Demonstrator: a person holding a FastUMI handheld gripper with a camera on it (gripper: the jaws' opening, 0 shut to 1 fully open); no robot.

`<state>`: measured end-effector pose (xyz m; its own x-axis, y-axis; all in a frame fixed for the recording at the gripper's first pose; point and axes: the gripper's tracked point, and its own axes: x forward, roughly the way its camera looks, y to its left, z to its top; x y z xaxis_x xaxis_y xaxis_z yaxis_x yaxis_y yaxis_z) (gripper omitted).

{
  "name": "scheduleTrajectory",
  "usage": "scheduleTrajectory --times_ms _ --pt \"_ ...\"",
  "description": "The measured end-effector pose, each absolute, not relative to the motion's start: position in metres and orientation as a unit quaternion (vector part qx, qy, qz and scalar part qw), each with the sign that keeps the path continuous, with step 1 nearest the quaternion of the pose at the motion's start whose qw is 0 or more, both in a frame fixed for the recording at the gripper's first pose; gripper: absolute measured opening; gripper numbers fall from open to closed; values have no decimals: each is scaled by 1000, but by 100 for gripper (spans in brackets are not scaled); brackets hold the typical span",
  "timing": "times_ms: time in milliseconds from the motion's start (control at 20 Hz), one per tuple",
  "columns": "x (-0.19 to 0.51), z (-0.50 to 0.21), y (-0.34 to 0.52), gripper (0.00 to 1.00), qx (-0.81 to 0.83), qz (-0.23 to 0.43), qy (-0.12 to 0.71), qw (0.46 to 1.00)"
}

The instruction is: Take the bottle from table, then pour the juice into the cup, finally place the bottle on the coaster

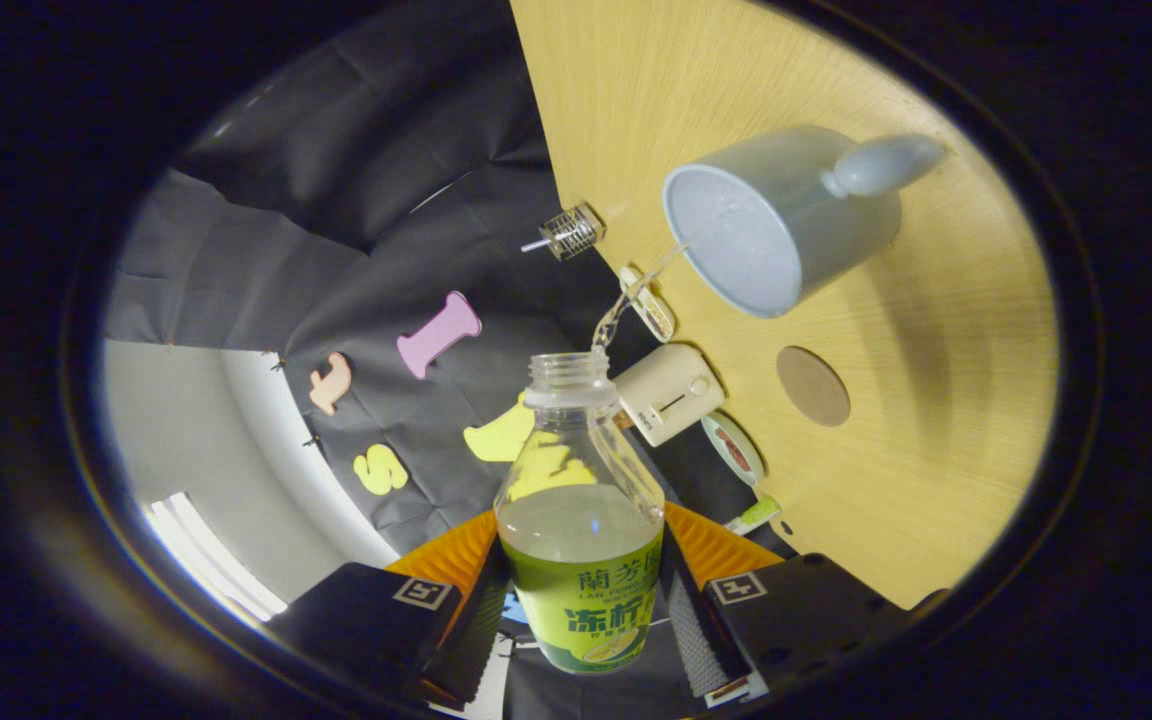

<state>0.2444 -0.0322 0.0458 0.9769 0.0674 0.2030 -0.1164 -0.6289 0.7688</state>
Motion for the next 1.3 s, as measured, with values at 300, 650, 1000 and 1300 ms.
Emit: scheduleTrajectory --times_ms 300,650,1000,1300 --pt "246 54 -35 78 914 120 -21 386" --pt "243 69 -43 78 932 121 -24 342" --pt "233 95 -60 78 943 125 -36 307" --pt "224 127 -73 78 946 144 -43 288"
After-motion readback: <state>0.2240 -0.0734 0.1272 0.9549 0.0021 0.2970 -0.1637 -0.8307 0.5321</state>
